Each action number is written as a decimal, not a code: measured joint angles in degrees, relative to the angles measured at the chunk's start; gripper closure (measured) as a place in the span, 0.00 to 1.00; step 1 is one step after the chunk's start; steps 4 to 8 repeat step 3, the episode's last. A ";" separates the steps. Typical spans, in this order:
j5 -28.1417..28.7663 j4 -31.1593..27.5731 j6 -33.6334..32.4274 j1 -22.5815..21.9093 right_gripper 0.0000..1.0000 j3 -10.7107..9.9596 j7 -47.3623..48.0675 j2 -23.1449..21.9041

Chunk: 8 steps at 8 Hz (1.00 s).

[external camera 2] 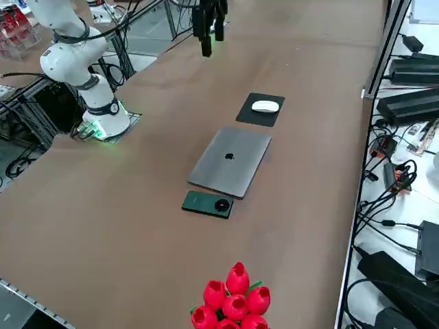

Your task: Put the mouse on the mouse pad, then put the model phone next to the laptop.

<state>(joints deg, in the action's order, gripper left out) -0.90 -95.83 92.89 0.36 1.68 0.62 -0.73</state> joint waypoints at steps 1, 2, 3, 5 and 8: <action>0.06 -0.37 0.20 0.17 0.00 -0.21 0.00 -0.39; 0.09 -0.65 0.18 0.38 0.00 -0.55 0.00 -0.34; 0.14 -0.98 0.18 0.61 0.00 -0.82 0.00 -0.32; 0.14 -0.98 0.18 0.61 0.00 -0.82 0.00 -0.32; 0.14 -0.98 0.18 0.61 0.00 -0.82 0.00 -0.32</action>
